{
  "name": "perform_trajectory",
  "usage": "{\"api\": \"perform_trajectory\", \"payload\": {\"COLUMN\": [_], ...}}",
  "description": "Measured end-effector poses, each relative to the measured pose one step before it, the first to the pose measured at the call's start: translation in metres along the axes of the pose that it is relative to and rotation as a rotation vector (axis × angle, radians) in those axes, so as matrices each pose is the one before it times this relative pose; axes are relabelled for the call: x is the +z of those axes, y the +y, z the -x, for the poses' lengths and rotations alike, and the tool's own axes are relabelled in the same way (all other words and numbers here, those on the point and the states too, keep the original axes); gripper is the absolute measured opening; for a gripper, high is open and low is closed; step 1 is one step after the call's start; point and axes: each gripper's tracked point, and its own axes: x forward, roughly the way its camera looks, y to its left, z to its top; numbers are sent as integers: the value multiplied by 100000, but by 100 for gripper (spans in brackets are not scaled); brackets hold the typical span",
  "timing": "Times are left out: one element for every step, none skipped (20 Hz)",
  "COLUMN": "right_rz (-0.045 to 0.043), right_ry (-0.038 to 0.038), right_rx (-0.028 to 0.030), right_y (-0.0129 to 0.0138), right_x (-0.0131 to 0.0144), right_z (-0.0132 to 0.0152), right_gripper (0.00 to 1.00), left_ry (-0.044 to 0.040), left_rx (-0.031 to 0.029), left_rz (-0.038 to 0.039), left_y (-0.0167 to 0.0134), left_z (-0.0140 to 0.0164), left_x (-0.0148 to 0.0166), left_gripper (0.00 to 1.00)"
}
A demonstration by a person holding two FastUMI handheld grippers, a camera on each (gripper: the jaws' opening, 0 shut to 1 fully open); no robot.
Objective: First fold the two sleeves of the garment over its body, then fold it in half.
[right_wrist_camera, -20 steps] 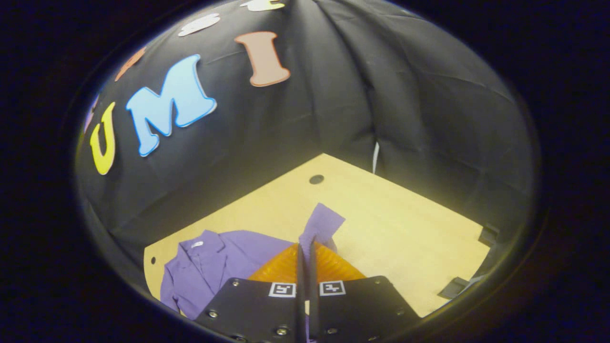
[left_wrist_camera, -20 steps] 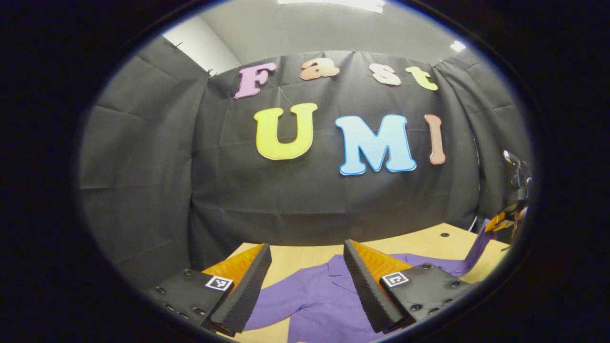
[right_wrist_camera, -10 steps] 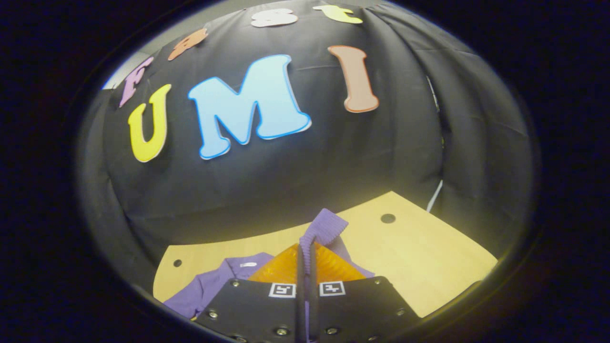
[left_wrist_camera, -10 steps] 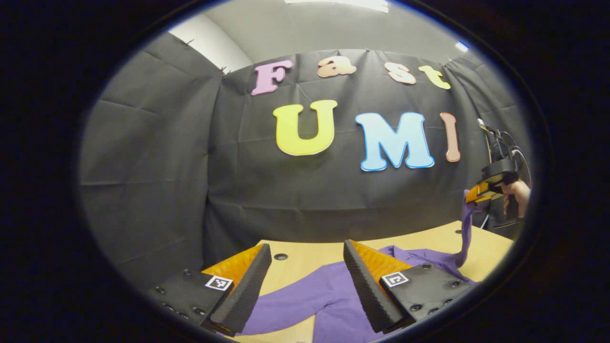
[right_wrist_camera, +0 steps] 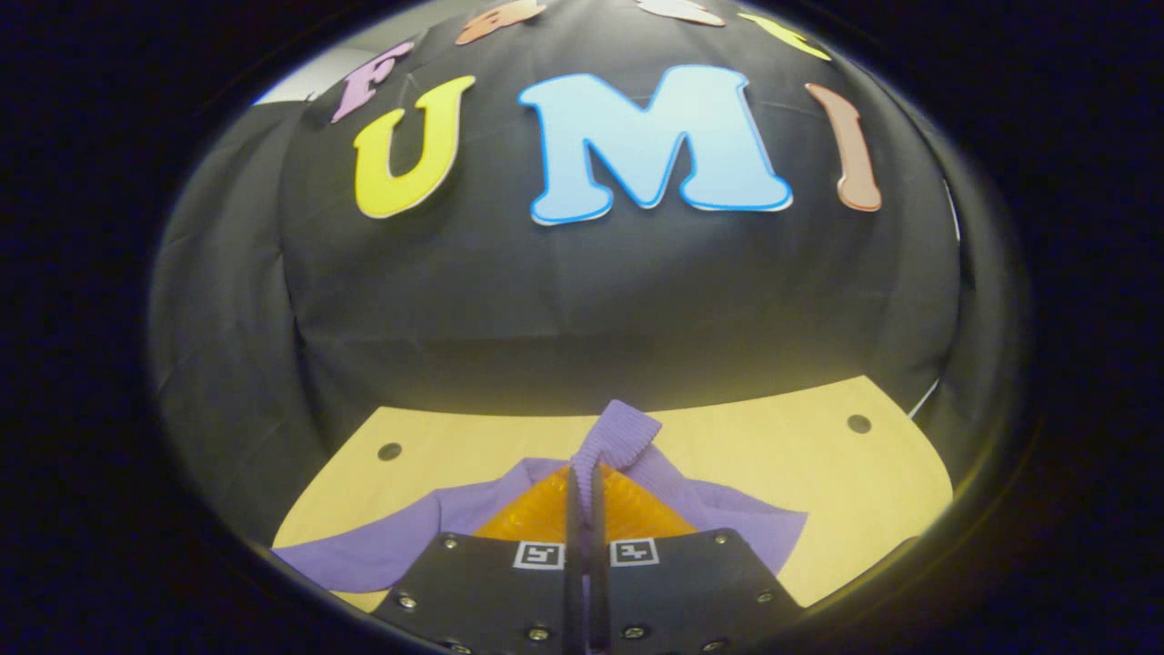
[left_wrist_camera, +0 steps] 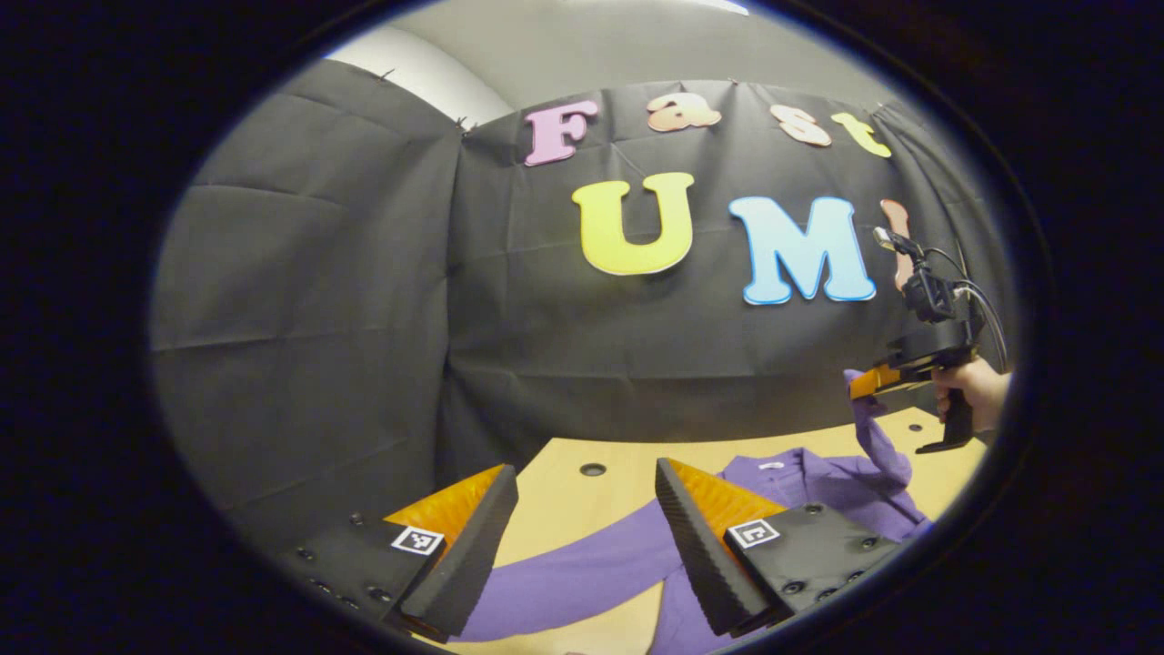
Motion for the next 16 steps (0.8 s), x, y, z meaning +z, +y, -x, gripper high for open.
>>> {"api": "perform_trajectory", "payload": {"right_rz": [1524,1405,864,978,1104,1372,1195,1087,1174,1041,794,800,562,568,618,786], "right_ry": [1782,2252,2058,2163,1501,1746,2050,1987,1289,1060,994,1139,1195,1578,1761,712], "right_rx": [1459,1639,1375,1346,560,351,539,705,372,228,-21,303,484,953,869,1210], "right_y": [1020,1151,884,987,614,715,710,723,511,488,473,417,430,490,262,348], "right_x": [-804,-1125,-896,-974,-657,-803,-875,-782,-715,-383,-358,-566,-413,-481,-451,-290], "right_z": [-491,-554,-585,-801,-615,-714,-691,-592,-536,-379,-301,-495,-250,-358,-43,61], "right_gripper": [3,3,3,3,3,4,4,4,4,4,4,4,5,6,6,9], "left_ry": [766,713,699,568,376,147,141,109,136,257,554,652,853,813,768,397], "left_rx": [1674,1463,1552,1602,1355,1379,1240,1133,946,839,822,860,573,607,350,259], "left_rz": [-20,177,153,14,14,41,54,21,-26,-142,-332,-247,-2,220,418,386], "left_y": [702,796,645,583,605,564,553,518,396,371,339,498,267,216,122,119], "left_z": [238,309,204,201,118,321,297,192,178,183,96,3,-9,-11,35,14], "left_x": [-362,-300,-328,-241,-132,-197,-119,-135,-103,-152,-350,-528,-451,-319,-336,-206], "left_gripper": [100,100,100,100,100,100,100,100,100,100,100,100,100,100,100,100]}}
